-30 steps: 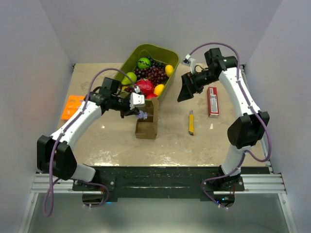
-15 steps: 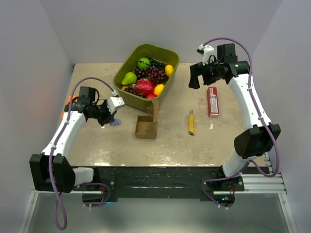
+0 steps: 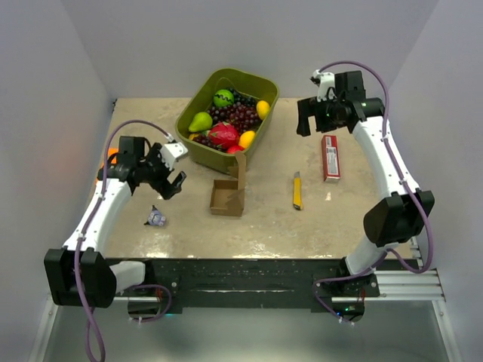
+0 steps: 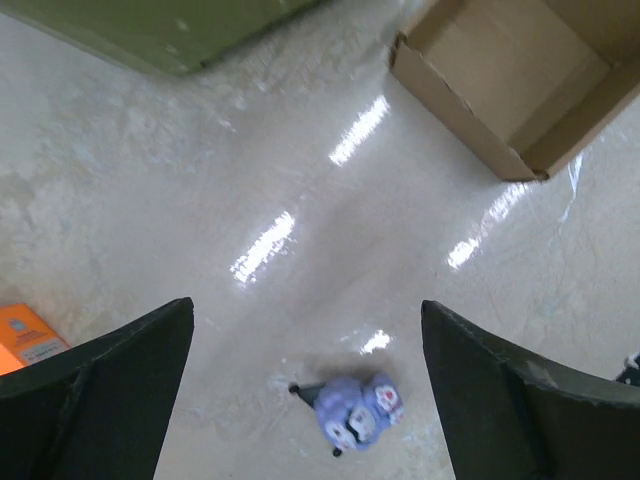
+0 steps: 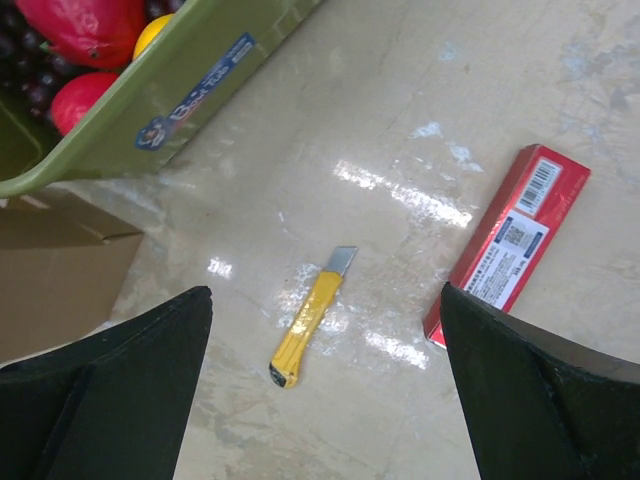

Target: Unpack the express box

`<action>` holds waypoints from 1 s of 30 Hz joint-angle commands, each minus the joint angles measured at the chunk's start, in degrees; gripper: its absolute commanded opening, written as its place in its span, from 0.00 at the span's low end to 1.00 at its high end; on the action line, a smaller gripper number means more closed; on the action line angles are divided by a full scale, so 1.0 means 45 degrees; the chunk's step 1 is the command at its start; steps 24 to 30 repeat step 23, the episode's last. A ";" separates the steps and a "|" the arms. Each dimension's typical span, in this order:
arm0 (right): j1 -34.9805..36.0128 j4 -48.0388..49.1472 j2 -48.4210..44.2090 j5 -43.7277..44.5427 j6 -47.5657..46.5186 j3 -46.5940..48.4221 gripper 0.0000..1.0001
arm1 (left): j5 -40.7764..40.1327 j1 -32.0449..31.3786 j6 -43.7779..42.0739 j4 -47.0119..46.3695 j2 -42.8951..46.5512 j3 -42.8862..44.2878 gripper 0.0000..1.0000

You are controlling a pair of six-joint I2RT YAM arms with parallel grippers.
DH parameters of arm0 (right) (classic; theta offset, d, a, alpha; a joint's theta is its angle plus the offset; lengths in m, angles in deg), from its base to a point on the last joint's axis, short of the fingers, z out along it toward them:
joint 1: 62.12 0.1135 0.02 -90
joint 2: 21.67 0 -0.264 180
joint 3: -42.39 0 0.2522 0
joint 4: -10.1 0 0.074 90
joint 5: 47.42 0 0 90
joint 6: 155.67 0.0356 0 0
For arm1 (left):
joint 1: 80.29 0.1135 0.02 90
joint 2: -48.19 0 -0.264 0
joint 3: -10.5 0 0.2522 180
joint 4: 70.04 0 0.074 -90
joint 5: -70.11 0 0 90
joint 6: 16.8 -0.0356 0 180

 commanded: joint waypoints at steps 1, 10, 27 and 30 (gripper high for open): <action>0.0013 0.0968 -0.0875 0.2752 0.1664 0.0122 0.99 | -0.0368 0.0087 0.2279 -0.2164 0.0760 0.0815 1.00; -0.0007 0.1378 -0.2085 0.4904 0.2038 -0.0657 0.99 | -0.0823 0.0087 0.4918 -0.4002 0.0780 0.1049 1.00; 0.0013 0.1593 -0.3335 0.4340 0.1178 -0.0464 0.99 | -0.3163 0.0107 0.6836 -0.6094 -0.0407 0.2920 1.00; 0.0013 0.1593 -0.3335 0.4340 0.1178 -0.0464 0.99 | -0.3163 0.0107 0.6836 -0.6094 -0.0407 0.2920 1.00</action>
